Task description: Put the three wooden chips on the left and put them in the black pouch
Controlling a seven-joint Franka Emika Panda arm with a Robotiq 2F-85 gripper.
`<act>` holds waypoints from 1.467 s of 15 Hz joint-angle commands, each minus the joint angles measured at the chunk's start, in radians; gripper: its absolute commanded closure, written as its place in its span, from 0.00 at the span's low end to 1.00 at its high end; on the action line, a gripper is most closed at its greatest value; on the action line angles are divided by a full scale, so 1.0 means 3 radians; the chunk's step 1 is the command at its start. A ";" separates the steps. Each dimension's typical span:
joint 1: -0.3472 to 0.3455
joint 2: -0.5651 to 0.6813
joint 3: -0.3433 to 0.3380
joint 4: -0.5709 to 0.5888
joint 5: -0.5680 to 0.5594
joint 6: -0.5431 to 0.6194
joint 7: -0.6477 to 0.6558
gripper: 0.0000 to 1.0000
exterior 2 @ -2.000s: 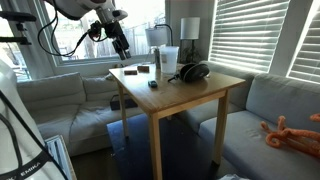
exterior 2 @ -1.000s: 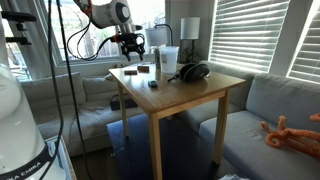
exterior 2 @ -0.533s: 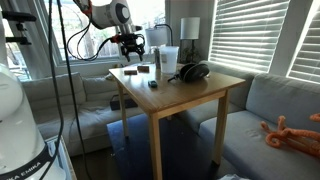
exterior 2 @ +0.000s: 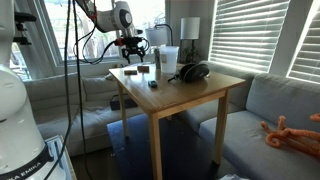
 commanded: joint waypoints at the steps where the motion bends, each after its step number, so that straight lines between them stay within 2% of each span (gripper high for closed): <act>1: 0.0068 0.0207 -0.0112 0.0248 -0.0073 -0.0015 -0.0195 0.00; 2: 0.0054 0.0230 -0.0118 0.0273 -0.0038 -0.0003 -0.0247 0.00; 3: 0.0046 0.0252 -0.0130 0.0288 -0.0019 0.0005 -0.0291 0.05; 4: 0.0041 0.0268 -0.0138 0.0304 0.0003 0.0003 -0.0327 0.26; 6: 0.0032 0.0293 -0.0142 0.0318 0.0050 0.0006 -0.0376 0.31; 9: 0.0038 0.0317 -0.0138 0.0345 0.0088 -0.0045 -0.0391 0.55; 15: 0.0109 0.0276 -0.0121 0.0445 0.0147 -0.0279 -0.0212 0.95; 19: 0.0222 0.0170 -0.0143 0.0593 0.0168 -0.0620 0.0107 0.92; 22: 0.0313 -0.0067 -0.0278 0.0591 -0.0155 -0.0688 0.0613 0.92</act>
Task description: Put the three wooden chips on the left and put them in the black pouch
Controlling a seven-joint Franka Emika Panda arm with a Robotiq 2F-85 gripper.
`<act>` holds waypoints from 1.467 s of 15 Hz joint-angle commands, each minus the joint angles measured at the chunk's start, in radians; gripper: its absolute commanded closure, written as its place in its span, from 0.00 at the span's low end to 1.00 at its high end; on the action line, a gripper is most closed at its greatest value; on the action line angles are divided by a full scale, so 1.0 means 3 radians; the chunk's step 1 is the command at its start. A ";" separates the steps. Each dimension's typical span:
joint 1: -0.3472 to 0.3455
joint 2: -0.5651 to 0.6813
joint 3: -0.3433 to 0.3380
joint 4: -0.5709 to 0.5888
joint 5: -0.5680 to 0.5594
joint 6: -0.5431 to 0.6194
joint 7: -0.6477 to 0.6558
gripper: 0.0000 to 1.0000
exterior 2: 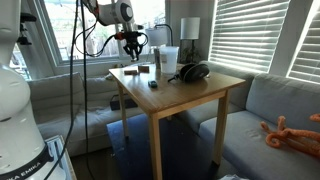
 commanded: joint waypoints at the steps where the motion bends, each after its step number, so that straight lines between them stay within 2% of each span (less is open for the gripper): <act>1: 0.0103 -0.0319 -0.0179 0.0018 -0.0265 -0.0162 0.0562 0.92; 7: -0.0094 -0.0889 -0.0380 -0.0120 -0.0671 -0.0373 0.1212 0.93; 10: -0.0255 -0.1147 -0.0431 -0.0231 -0.0917 -0.0495 0.1403 0.93; 16: -0.0749 -0.1639 -0.0612 -0.0778 -0.0863 -0.0300 0.1111 0.93; 22: -0.1125 -0.1751 -0.0901 -0.1384 -0.0645 0.0461 0.0707 0.92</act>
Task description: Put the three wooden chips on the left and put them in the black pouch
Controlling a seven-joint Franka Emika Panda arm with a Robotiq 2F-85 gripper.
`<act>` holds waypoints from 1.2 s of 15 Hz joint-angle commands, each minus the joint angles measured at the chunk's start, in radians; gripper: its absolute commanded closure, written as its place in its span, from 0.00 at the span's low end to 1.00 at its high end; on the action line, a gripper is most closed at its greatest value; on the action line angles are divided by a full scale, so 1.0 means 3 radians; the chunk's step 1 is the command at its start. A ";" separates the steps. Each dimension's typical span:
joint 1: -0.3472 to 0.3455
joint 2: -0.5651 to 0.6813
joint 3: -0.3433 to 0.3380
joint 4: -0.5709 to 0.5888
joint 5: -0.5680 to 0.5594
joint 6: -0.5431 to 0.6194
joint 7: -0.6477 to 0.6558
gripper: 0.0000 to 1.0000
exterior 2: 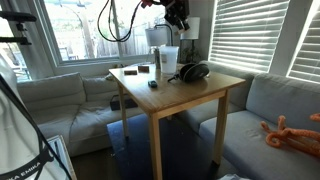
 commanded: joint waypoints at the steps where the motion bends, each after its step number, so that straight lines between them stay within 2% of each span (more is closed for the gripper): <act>1: -0.0145 -0.0107 -0.0131 -0.0418 0.0266 0.0492 -0.0281 0.92; 6: -0.0216 0.0047 -0.0170 -0.0653 0.0516 0.0901 -0.0413 0.93; 13: -0.0266 0.0229 -0.0193 -0.0687 0.0475 0.1121 -0.0419 0.91; 14: -0.0266 0.0245 -0.0198 -0.0690 0.0512 0.1177 -0.0439 0.73; 15: -0.0269 0.0273 -0.0199 -0.0685 0.0511 0.1259 -0.0439 0.68; 16: -0.0271 0.0300 -0.0199 -0.0670 0.0493 0.1321 -0.0415 0.70; 17: -0.0267 0.0319 -0.0198 -0.0656 0.0496 0.1353 -0.0421 0.43; 18: -0.0263 0.0334 -0.0198 -0.0655 0.0497 0.1404 -0.0428 0.44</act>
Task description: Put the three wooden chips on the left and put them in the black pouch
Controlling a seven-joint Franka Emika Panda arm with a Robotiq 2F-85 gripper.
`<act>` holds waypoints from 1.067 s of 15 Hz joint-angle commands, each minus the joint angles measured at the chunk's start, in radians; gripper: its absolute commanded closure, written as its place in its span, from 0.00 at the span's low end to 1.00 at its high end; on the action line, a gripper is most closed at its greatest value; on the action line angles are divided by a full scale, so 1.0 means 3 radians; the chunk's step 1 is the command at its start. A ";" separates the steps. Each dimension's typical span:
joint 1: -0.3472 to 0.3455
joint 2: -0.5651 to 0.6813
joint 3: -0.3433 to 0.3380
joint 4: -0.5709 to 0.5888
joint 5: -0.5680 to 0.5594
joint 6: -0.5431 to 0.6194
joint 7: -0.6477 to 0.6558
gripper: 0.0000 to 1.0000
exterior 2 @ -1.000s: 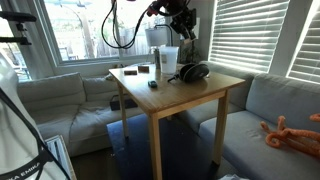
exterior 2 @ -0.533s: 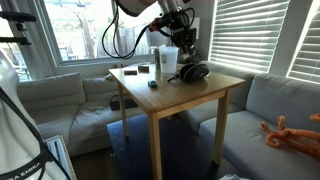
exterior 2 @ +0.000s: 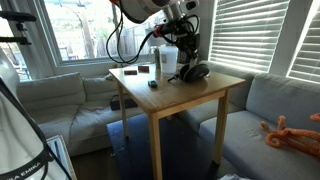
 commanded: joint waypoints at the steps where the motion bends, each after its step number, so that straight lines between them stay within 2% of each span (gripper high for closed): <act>1: -0.0012 0.0043 0.0012 0.0020 0.0092 0.0156 -0.0098 0.42; 3: 0.0035 -0.0002 0.0034 0.0007 0.0261 0.0104 -0.0225 0.31; 7: 0.0190 -0.0158 0.0150 -0.0008 0.0729 -0.0284 -0.0572 0.02; 10: 0.0340 -0.0284 0.0248 0.0053 0.1116 -0.0784 -0.0709 0.00; 14: 0.0419 -0.0363 0.0341 0.0211 0.1266 -0.1434 -0.0469 0.00; 16: 0.0415 -0.0340 0.0395 0.0263 0.1293 -0.1472 -0.0163 0.00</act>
